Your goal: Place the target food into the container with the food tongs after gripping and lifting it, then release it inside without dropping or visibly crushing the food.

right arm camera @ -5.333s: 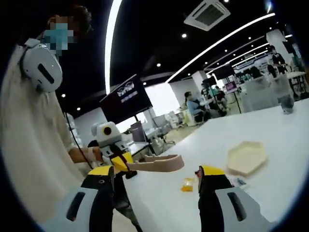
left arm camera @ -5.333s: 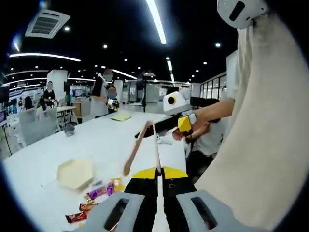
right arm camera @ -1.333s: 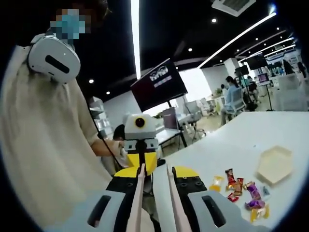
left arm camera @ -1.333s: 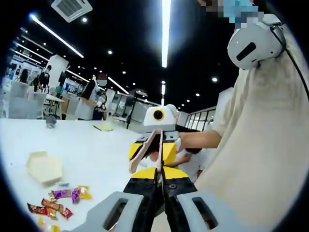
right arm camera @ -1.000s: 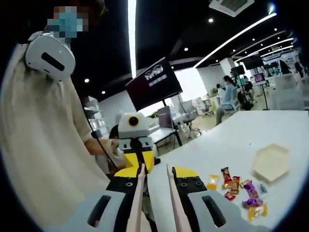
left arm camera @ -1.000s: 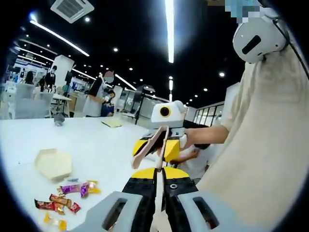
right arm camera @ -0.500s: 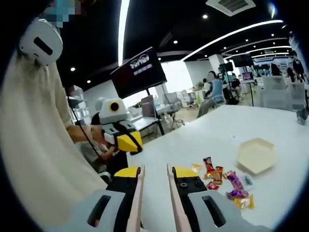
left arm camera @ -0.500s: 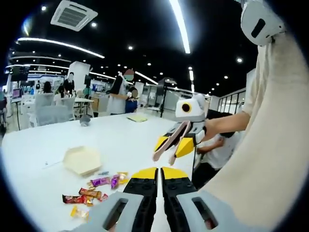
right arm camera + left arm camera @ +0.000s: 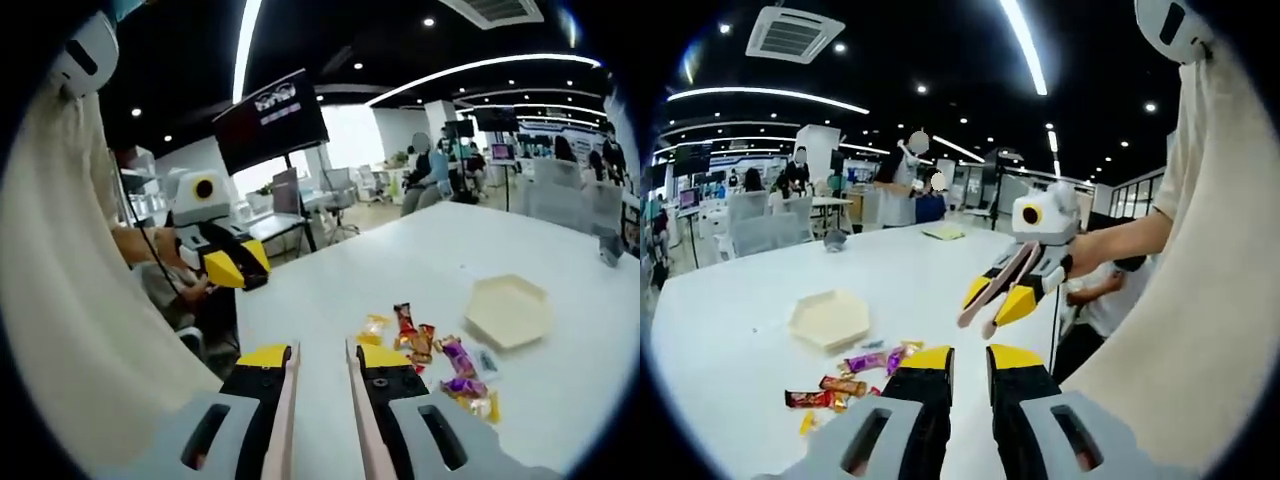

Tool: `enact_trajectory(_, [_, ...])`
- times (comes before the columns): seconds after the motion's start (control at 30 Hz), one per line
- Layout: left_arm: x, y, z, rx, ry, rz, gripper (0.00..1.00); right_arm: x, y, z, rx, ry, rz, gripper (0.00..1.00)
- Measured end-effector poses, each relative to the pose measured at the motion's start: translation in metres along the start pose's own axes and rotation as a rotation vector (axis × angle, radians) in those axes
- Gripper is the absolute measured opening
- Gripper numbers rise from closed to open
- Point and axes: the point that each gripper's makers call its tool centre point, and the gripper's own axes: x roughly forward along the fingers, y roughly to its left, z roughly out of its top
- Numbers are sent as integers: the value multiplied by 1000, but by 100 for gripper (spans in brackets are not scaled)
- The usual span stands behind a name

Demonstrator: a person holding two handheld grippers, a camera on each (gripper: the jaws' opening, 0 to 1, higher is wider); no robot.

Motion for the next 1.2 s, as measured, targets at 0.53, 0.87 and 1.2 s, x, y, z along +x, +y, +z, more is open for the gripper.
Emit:
enact_trajectory(0.53, [-34, -5, -20, -12, 32, -13, 14, 18, -7, 2, -120, 82, -83, 25])
enact_trajectory(0.87, [-61, -6, -26, -20, 1, -30, 15, 43, 1, 15, -165, 100, -101, 25])
enact_trajectory(1.2, [-72, -11, -33, -52, -12, 15, 12, 66, -2, 6, -112, 115, -107, 25])
